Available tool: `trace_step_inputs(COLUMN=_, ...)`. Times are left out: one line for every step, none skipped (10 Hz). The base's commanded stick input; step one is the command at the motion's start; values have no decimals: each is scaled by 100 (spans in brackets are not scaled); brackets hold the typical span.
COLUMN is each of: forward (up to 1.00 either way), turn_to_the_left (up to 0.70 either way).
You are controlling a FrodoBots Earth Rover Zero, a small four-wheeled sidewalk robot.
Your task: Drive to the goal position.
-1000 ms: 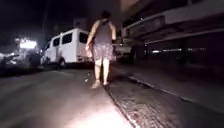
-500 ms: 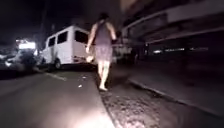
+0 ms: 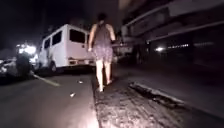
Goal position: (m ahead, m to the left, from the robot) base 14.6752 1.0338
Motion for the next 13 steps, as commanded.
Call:
trace_step_inputs(forward=100, turn_to_the_left=40)
trace_step_inputs(forward=100, turn_to_the_left=40)
trace_step_inputs(forward=100, turn_to_the_left=4)
trace_step_inputs(forward=100, turn_to_the_left=0)
trace_step_inputs(forward=100, turn_to_the_left=0)
trace_step_inputs(forward=100, turn_to_the_left=0)
trace_step_inputs(forward=100, turn_to_the_left=0)
trace_step_inputs(forward=100, turn_to_the_left=0)
trace_step_inputs(forward=100, turn_to_the_left=0)
trace_step_inputs(forward=100, turn_to_the_left=0)
trace_step_inputs(forward=100, turn_to_the_left=0)
trace_step_inputs(forward=100, turn_to_the_left=0)
trace_step_inputs(forward=100, turn_to_the_left=0)
